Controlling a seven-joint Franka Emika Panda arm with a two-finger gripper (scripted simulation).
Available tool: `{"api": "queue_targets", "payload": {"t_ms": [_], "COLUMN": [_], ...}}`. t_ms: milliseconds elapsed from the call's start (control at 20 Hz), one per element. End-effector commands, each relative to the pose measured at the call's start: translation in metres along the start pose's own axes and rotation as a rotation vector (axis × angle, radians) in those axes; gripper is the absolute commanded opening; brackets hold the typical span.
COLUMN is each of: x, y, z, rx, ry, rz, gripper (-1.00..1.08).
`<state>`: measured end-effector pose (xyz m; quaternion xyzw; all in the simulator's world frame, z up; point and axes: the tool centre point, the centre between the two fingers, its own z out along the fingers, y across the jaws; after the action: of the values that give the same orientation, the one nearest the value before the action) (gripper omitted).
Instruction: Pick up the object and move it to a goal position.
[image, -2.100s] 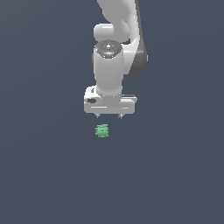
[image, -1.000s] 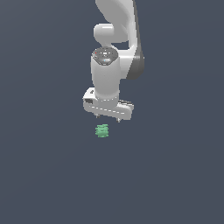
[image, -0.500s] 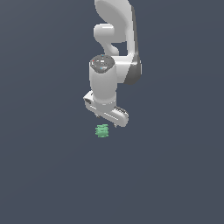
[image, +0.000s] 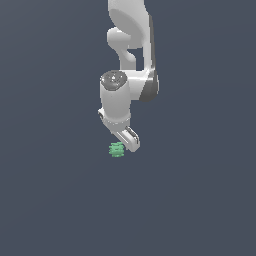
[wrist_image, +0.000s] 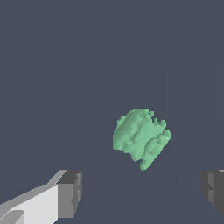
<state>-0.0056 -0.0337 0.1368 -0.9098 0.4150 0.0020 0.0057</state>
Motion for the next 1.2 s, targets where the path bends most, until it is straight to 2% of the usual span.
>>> {"api": "queue_targets", "payload": {"t_ms": [0,650,1150], "x": [0.001,0.008,0.011], "y": [0.002,0.015,0.022], "z": [0.005,0.030,0.041], "rx": [0.000,-0.004,-0.005], "ry": [0.000,0.004,0.010], "rz": [0.077,0.457,0.625], "gripper": [1.00,1.00,1.00]}}
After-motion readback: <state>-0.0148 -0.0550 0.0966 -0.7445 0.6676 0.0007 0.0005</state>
